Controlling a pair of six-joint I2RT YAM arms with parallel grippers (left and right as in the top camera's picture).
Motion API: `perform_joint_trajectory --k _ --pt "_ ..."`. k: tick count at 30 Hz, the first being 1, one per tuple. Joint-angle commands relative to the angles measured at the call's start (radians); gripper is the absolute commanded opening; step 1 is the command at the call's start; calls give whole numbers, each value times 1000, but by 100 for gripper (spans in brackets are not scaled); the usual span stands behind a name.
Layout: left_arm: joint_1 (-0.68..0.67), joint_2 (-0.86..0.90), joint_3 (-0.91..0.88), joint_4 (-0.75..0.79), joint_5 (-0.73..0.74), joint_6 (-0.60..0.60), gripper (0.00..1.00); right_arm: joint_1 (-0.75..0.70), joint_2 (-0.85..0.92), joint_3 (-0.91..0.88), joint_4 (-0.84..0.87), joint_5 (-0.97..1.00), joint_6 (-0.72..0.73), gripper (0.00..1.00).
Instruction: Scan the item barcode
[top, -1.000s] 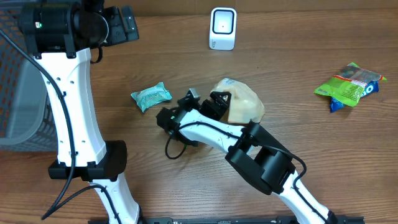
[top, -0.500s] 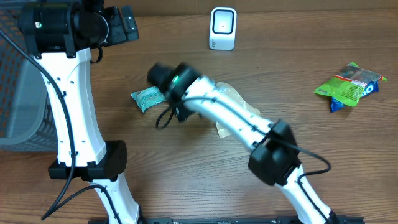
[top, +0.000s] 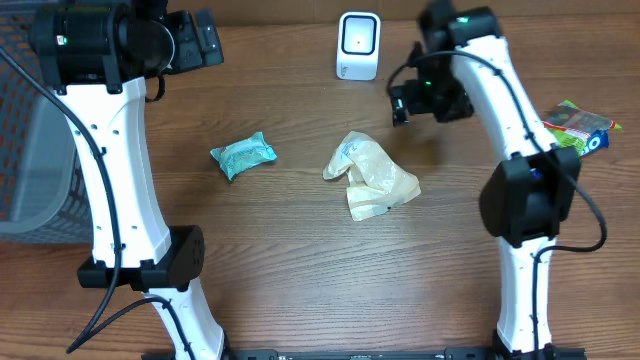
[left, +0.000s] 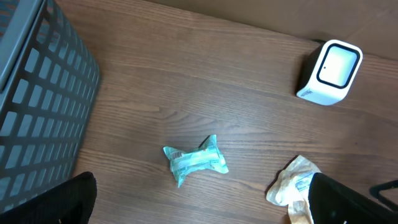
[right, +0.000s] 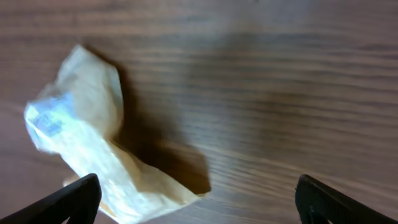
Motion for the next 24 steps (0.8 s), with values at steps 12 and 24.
perform_joint_trajectory --k 12,24 --pt "-6 -18 -2 2 -3 -6 100 27 -26 -417 243 -395 -293 100" --pt "-6 -18 -2 2 -3 -6 100 11 -36 -344 195 -469 -281 4"
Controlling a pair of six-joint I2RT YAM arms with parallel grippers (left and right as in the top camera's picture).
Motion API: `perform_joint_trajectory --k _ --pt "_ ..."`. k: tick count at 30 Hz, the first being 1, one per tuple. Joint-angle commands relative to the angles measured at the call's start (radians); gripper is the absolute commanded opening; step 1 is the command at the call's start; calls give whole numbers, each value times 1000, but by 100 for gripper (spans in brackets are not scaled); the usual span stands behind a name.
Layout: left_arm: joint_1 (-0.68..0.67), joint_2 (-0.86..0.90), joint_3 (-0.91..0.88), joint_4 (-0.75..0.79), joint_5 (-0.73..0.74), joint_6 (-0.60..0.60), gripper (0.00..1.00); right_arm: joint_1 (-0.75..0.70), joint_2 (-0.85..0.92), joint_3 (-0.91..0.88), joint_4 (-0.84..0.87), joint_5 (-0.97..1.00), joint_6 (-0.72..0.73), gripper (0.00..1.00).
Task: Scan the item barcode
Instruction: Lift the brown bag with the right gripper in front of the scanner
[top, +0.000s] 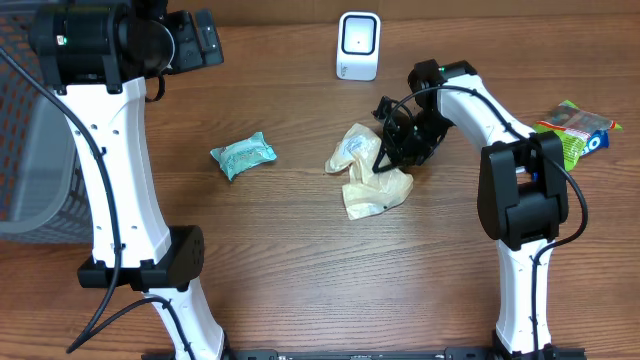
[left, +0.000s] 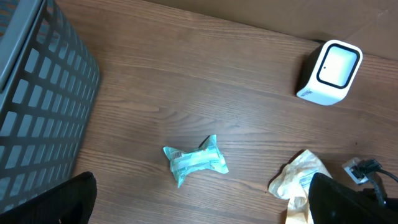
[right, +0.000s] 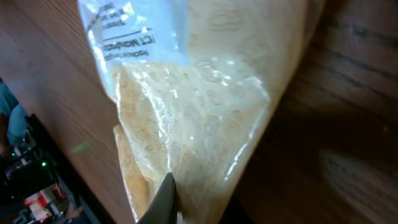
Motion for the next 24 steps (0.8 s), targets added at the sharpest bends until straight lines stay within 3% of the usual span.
perform_joint_trajectory --k 1,6,10,16,19,24 --pt "-6 -18 -2 1 -3 -6 100 -19 -20 119 -51 -14 19 4" --pt "-6 -18 -2 1 -3 -6 100 -22 -33 381 -53 83 171 4" --pt "-6 -18 -2 1 -3 -6 100 -19 -33 524 72 268 344 4" --pt "-6 -18 -2 1 -3 -6 100 -19 -6 519 322 315 455 3" --pt "-6 -18 -2 1 -3 -6 100 -19 48 518 436 228 540 3" --pt "-6 -18 -2 1 -2 -6 100 -14 106 518 473 120 584 3"
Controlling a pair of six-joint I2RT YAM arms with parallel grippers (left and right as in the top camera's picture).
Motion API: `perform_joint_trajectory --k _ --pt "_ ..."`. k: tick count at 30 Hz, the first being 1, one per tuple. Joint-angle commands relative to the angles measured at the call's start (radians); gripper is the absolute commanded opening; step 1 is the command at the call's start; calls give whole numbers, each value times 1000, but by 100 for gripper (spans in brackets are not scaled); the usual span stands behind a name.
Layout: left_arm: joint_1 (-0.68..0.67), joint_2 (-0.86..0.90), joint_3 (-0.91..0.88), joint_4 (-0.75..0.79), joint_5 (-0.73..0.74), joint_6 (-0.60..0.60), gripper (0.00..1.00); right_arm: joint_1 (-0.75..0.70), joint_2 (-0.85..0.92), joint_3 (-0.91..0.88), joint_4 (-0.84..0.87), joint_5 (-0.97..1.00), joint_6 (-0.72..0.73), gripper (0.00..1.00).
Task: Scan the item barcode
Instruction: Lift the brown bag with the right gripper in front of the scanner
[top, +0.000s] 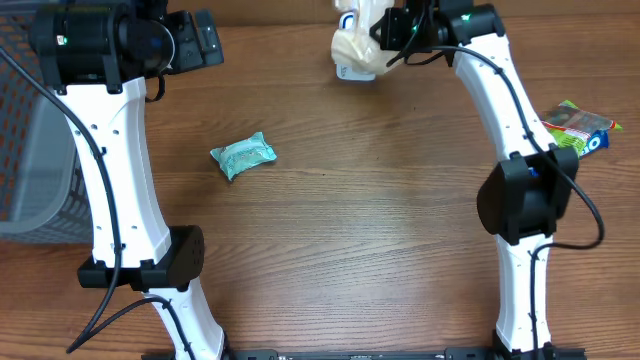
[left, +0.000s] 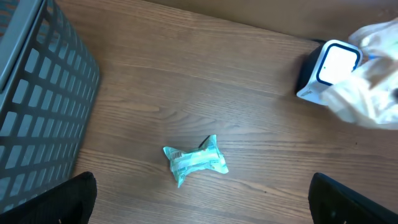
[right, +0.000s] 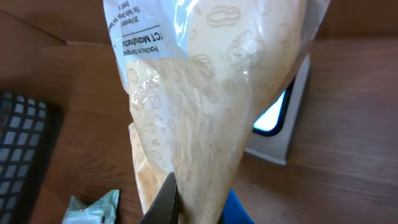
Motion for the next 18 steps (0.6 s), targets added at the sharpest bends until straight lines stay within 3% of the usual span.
perform_joint_trajectory --k 1,7,18 --pt "-6 -18 -2 1 -3 -6 100 2 61 10 -3 -85 82 3" --pt "-6 -18 -2 1 -3 -6 100 3 61 10 -15 -85 158 4" --pt "-6 -18 -2 1 -3 -6 100 1 61 10 18 -115 163 4"
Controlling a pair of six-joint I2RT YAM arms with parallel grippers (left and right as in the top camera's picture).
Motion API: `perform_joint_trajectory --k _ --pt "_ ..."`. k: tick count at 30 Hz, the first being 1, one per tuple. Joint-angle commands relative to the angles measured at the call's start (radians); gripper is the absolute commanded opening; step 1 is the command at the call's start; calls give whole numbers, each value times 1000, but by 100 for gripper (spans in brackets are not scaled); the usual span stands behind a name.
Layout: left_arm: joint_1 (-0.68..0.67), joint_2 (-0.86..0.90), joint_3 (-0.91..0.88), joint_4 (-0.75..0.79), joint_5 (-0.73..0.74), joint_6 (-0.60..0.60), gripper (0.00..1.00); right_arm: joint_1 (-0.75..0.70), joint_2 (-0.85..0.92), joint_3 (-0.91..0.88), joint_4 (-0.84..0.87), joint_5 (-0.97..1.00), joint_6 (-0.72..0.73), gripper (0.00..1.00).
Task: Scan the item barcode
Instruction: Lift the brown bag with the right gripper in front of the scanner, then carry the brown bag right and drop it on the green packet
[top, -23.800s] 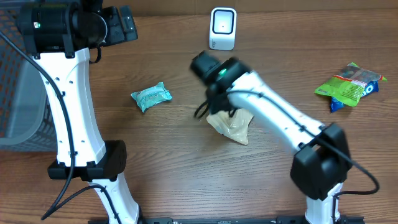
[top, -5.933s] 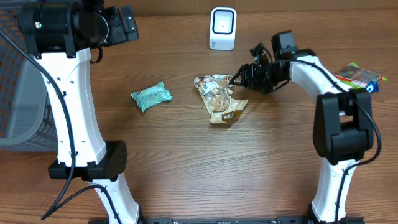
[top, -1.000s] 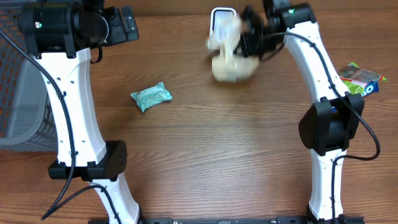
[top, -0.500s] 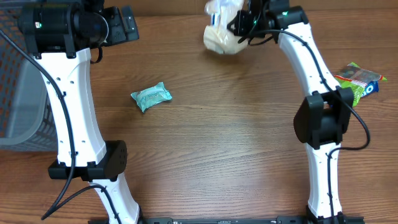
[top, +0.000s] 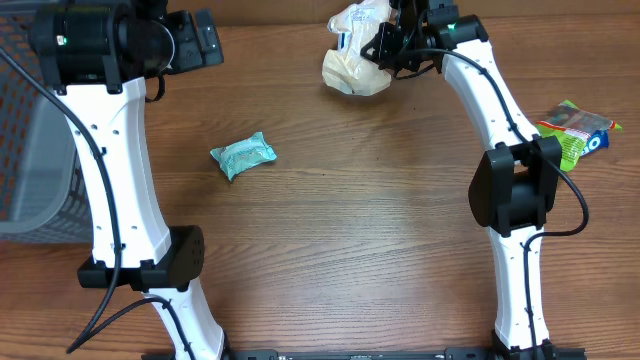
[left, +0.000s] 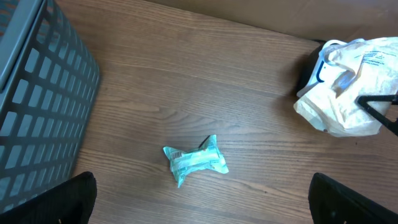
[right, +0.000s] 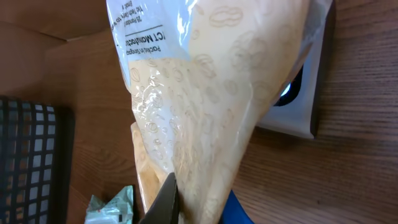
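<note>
My right gripper (top: 388, 45) is shut on a crumpled cream plastic bag (top: 355, 60) at the table's far edge. The bag (right: 211, 93) hangs right in front of the white scanner (right: 300, 106), whose lit face peeks out behind it. From the left wrist view the bag (left: 341, 102) covers most of the scanner (left: 309, 65). The overhead view hides the scanner behind the bag. My left gripper (top: 190, 40) is raised at the far left, and this gripper (left: 202, 205) is open and empty.
A teal packet (top: 243, 155) lies on the wood left of centre, also in the left wrist view (left: 194, 161). A grey mesh basket (top: 25, 150) stands at the left edge. A colourful snack packet (top: 577, 127) lies at the right edge.
My right gripper has shifted slightly with the bag. The bag now sits a little lower in front of the scanner and covers more of its face. The left arm has not moved.
My right gripper was open above the table beside the cream bag lying mid-table. Then it was down at the bag with its fingers on it. Then it held the bag up at the scanner, and it holds it there now.
</note>
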Motion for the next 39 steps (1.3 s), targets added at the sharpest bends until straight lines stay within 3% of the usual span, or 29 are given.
perform_joint_trajectory --k 1,13,23,30,39 --pt "-6 -18 -2 1 -3 -6 100 -1 -25 11 22 -49 8 3" --pt "-6 -18 -2 1 -3 -6 100 -3 -64 15 -29 -92 68 4" --pt "-6 -18 -2 1 -3 -6 100 -52 -325 16 -354 -74 -42 4" --pt "-6 -18 -2 1 -3 -6 100 -249 -535 16 -616 65 -55 4" --pt "-6 -18 -2 1 -3 -6 100 -588 -588 16 -824 111 -74 4"
